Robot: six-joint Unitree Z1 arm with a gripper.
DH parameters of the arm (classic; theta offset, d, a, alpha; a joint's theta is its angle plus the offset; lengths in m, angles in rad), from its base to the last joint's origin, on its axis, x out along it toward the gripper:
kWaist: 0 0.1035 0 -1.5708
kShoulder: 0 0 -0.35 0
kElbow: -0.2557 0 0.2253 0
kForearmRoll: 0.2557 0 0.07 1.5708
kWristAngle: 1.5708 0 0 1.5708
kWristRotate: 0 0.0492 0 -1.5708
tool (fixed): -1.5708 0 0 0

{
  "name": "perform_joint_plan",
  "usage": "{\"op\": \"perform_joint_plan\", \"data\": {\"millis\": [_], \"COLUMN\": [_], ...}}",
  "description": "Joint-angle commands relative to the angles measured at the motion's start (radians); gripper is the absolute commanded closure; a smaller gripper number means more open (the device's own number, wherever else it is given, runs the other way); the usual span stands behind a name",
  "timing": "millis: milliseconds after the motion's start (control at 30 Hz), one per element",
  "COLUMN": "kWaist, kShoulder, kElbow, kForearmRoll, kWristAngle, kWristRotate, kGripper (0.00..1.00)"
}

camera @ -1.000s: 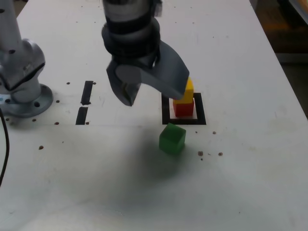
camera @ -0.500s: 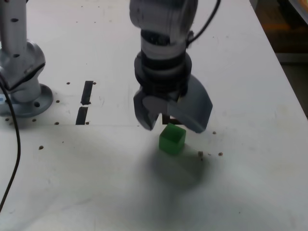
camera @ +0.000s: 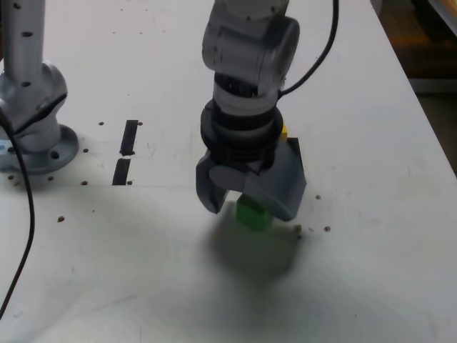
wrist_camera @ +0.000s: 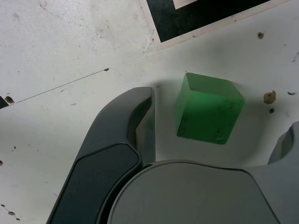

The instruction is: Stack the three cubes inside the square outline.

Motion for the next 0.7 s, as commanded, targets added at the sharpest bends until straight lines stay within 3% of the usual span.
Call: {"op": "perform_joint_plan", "data": {"millis": [0, 500, 667], "kWaist": [-0.001, -0.003, -0.003], "kShoulder": [0.006, 0.069, 0.080], "kElbow": [0.008, 0.005, -0.010], "kForearmRoll": [-0.009, -0.027, -0.027], "kWristAngle": [-0.009, -0.045, -0.050], "kWristRotate": [0.001, 0.009, 0.010], "kGripper": [0.08, 0.18, 0.29]}}
